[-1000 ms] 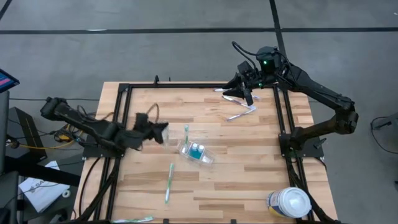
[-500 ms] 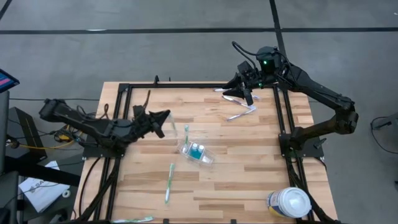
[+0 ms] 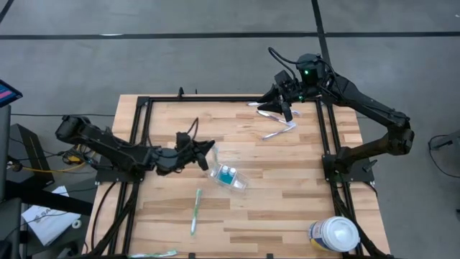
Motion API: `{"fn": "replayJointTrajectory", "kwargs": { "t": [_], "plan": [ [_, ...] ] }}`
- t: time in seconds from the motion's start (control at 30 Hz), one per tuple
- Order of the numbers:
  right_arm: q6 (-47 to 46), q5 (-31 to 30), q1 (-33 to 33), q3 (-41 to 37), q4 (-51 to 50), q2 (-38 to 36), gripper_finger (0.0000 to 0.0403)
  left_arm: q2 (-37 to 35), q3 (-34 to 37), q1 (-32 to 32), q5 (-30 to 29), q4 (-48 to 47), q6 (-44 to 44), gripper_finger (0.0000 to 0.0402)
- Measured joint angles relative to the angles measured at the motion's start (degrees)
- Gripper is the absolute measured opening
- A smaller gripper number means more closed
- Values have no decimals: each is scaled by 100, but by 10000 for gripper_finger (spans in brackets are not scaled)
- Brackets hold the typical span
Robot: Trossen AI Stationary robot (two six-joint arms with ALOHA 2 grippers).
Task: Pick & Place toothbrushing station
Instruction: Put the green toothbrush into the transparent organizer
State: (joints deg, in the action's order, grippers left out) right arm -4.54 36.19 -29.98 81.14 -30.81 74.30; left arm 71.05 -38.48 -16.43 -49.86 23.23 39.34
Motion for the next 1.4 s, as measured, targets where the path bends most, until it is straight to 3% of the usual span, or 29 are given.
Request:
{"fn": "replayJointTrajectory", "kwargs": {
  "t": [0.23,0.6,0.8,1.03,1.4],
  "plan": [
    [0,1,0,0,-2,0,154,267,0,-2,76,18,119,0],
    [0,3,0,0,-22,0,154,951,-5,3,743,31,809,0],
    [0,3,0,0,-42,0,154,878,-7,-4,859,-19,726,6],
    [28,148,0,0,-44,0,154,775,2,20,1437,-141,693,59],
    [55,150,0,0,-47,2,154,374,4,22,1433,-158,628,156]
  ]
}}
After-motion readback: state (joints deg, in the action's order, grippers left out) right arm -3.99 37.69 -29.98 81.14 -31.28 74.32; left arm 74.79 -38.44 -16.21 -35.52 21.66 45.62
